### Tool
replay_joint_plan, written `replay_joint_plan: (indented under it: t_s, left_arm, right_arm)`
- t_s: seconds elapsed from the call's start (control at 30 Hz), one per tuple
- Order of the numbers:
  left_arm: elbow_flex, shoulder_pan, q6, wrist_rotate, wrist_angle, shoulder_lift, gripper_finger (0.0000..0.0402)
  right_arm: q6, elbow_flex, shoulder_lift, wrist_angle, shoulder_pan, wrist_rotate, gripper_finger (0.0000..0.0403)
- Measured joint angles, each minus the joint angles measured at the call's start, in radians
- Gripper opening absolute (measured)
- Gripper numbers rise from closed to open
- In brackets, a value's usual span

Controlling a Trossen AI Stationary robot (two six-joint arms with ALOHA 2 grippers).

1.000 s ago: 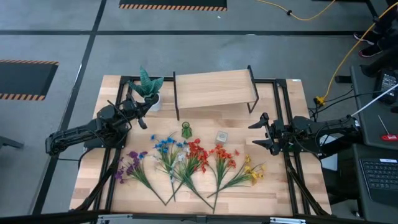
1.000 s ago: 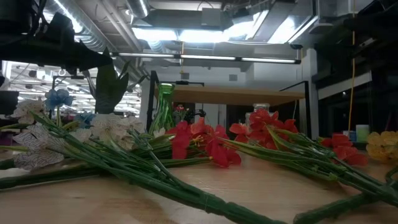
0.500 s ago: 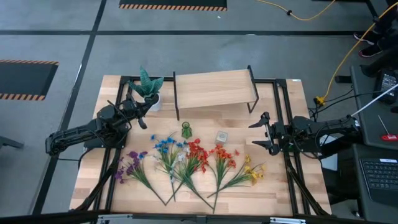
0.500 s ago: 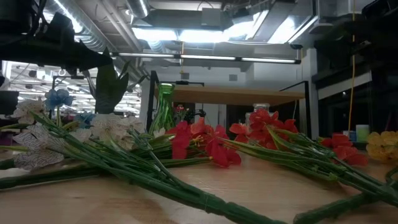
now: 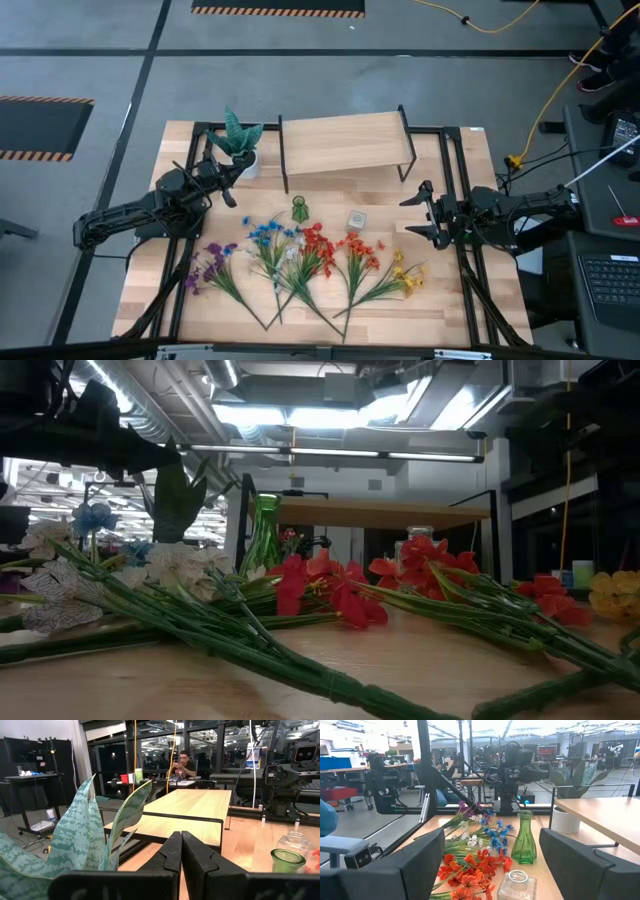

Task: Pick and place flowers into a vace then onto a shelf
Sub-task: Put the white flowers into the transparent vase

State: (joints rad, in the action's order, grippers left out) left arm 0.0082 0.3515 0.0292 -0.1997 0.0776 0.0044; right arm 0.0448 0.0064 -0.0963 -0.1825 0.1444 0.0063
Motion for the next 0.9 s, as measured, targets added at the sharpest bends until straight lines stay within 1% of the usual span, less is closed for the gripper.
replay_joint_plan:
  t_s: [0.53,0.7,0.9]
  left_arm:
    - [0.000,0.000,0.000,0.000,0.000,0.000,0.0006]
    - [0.000,0.000,0.000,0.000,0.000,0.000,0.0006]
    - [0.000,0.000,0.000,0.000,0.000,0.000,0.0006]
  right_arm:
    - [0.003,0.000,0.000,0.000,0.000,0.000,0.0327]
    - [-0.046,0.000,0.001,-0.013,0.000,0.000,0.0327]
    - [-0.049,0.000,0.000,-0.009,0.000,0.000,0.0327]
